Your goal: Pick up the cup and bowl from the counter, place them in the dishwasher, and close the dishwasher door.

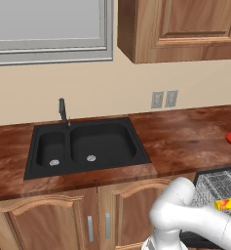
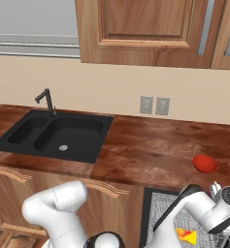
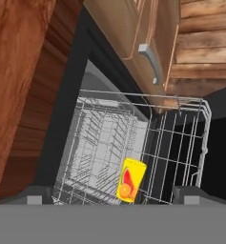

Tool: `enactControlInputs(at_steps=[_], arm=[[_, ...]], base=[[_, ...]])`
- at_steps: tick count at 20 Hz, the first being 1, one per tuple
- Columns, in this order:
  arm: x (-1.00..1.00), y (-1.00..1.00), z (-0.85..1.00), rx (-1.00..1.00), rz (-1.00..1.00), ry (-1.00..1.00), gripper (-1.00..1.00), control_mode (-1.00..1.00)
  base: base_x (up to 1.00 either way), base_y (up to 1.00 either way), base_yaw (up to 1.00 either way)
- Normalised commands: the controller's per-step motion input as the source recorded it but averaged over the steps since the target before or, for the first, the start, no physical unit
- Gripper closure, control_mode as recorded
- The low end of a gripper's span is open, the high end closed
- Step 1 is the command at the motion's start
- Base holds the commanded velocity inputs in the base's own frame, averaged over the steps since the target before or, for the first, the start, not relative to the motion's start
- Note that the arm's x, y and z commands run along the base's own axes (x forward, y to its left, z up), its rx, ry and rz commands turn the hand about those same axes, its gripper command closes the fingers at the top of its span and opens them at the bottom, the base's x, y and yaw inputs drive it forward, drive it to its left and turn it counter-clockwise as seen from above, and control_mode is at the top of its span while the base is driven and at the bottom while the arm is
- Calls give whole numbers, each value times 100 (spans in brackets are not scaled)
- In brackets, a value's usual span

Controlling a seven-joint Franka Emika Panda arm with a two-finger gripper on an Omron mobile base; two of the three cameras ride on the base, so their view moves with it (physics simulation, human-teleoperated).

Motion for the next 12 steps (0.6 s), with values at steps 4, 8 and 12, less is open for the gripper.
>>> enactControlInputs(at_steps=[4, 8, 12], arm=[[0, 0, 47, 1, 0, 0, -100, -100], [0, 0, 60, 0, 0, -1, -100, -100], [5, 0, 43, 0, 0, -1, -100, -100]], base=[[0, 0, 0], [0, 0, 0], [0, 0, 0]])
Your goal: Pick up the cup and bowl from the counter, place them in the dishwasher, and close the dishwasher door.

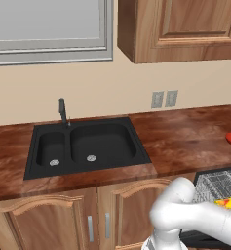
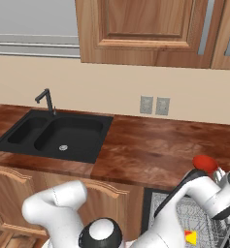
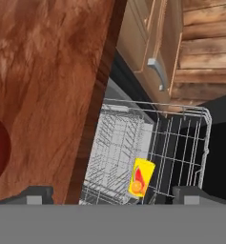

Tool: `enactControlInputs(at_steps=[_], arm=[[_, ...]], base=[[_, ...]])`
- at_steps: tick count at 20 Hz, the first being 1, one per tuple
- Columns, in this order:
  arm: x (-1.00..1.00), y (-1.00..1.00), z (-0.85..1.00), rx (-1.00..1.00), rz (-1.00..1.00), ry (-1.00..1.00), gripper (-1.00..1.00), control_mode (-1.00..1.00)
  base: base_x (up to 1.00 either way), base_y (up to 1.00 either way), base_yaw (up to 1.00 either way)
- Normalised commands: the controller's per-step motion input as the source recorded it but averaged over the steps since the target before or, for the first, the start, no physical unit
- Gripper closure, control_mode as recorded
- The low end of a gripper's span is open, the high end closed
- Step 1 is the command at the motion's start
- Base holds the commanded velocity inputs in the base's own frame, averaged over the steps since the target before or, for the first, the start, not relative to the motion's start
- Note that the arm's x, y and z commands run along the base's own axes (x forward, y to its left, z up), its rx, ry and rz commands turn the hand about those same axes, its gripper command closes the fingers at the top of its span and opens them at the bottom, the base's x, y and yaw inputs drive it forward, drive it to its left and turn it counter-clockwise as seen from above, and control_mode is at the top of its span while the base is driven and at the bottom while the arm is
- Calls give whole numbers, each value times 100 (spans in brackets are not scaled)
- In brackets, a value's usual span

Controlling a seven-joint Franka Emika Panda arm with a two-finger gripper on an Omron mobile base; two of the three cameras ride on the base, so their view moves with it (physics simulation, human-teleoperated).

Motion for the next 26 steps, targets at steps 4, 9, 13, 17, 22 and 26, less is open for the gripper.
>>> enactControlInputs(at_steps=[4, 9, 13, 17, 22, 26], arm=[[24, 0, 25, 0, 0, 0, -100, -100], [46, 1, 15, 0, 0, 0, -100, -100], [52, 3, 3, 0, 0, 0, -100, -100], [57, 0, 0, 4, 0, 0, -100, -100], [38, 0, 0, 4, 0, 0, -100, -100], [34, 1, -1, 5, 0, 0, -100, -100]], base=[[0, 0, 0], [0, 0, 0], [0, 0, 0], [0, 0, 0], [0, 0, 0], [0, 0, 0]])
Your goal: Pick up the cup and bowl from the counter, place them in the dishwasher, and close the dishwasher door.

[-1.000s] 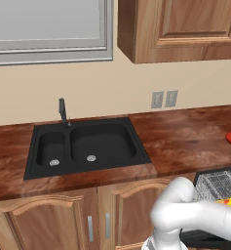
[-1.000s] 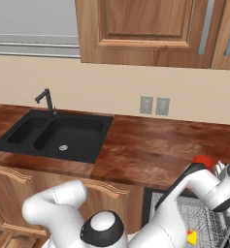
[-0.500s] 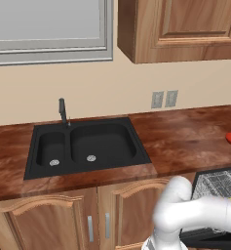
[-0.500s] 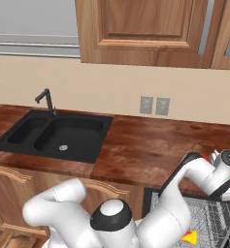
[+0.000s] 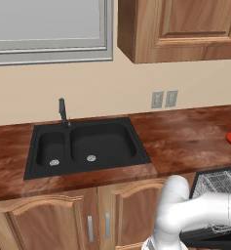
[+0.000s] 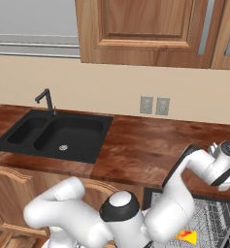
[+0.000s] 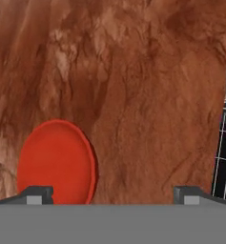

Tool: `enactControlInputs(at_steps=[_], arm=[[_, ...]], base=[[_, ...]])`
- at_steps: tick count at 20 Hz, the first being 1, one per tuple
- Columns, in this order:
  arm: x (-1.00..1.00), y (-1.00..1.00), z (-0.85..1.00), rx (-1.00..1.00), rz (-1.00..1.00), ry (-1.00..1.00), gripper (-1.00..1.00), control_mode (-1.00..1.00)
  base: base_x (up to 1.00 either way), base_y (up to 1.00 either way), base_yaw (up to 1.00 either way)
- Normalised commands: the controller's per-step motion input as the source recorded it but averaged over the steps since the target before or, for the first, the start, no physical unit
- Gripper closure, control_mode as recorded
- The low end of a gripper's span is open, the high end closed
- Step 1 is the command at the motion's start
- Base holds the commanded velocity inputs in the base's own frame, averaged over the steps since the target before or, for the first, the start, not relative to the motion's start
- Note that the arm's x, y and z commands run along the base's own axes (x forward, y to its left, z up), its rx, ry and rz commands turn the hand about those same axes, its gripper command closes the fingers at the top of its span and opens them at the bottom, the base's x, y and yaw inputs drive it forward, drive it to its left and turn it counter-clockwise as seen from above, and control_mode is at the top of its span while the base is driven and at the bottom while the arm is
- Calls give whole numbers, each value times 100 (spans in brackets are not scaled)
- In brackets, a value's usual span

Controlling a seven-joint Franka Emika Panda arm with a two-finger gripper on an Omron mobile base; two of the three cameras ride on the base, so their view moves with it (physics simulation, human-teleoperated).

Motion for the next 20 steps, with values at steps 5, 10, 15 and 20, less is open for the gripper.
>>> enactControlInputs(at_steps=[5, 10, 15, 20], arm=[[33, 10, -20, 5, 0, 0, -100, -100], [29, 10, -33, 2, 0, 0, -100, -100], [32, 1, -22, 1, 0, 0, -100, -100], [43, 0, -24, 3, 0, 0, 100, -100]], base=[[0, 0, 0], [0, 0, 0], [0, 0, 0], [0, 0, 0]])
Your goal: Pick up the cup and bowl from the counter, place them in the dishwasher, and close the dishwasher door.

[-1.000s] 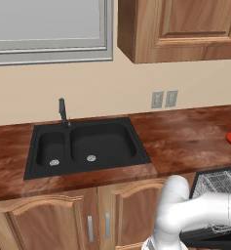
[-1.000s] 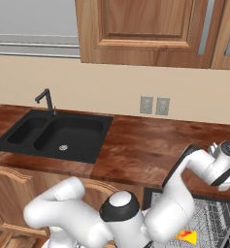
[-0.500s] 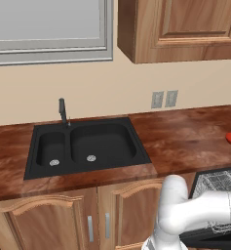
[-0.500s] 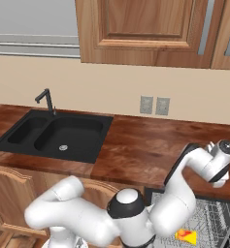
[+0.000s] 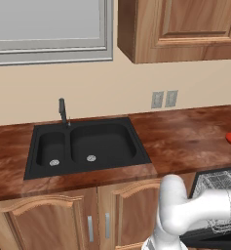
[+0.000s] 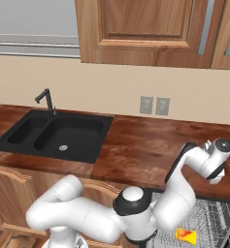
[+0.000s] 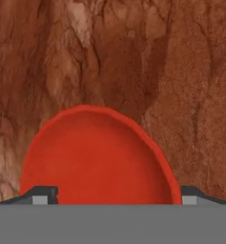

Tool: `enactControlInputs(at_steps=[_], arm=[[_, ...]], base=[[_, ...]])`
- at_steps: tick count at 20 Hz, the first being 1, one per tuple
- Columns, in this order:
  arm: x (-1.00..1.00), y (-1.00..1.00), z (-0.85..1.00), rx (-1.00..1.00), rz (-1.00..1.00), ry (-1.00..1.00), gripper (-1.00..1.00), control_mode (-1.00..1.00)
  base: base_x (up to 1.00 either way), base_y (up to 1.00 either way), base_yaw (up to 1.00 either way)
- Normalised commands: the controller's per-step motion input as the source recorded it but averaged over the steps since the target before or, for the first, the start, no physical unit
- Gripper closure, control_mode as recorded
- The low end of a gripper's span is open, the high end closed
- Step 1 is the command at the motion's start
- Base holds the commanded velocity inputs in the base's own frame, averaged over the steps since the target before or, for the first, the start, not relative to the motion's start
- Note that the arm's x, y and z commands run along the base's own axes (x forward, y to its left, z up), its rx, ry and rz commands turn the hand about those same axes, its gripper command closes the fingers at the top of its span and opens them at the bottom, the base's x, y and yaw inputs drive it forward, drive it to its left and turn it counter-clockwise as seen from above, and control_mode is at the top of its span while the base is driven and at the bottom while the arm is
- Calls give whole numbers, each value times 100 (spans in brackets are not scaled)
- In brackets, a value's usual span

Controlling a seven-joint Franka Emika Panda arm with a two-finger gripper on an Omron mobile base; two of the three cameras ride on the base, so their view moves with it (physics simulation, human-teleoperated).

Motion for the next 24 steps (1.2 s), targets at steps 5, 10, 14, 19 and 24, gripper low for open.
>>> enactControlInputs(at_steps=[5, 10, 14, 19, 24], arm=[[17, 0, -21, 2, 0, 0, 100, -100], [0, 0, -5, 0, 0, 0, 100, -100], [-43, 0, 0, 0, 0, -5, 100, -100], [-56, 0, 0, -2, 0, -6, 100, -100], [-61, 0, 0, -7, 0, -6, 100, -100]], base=[[0, 0, 0], [0, 0, 0], [0, 0, 0], [0, 0, 0], [0, 0, 0]])
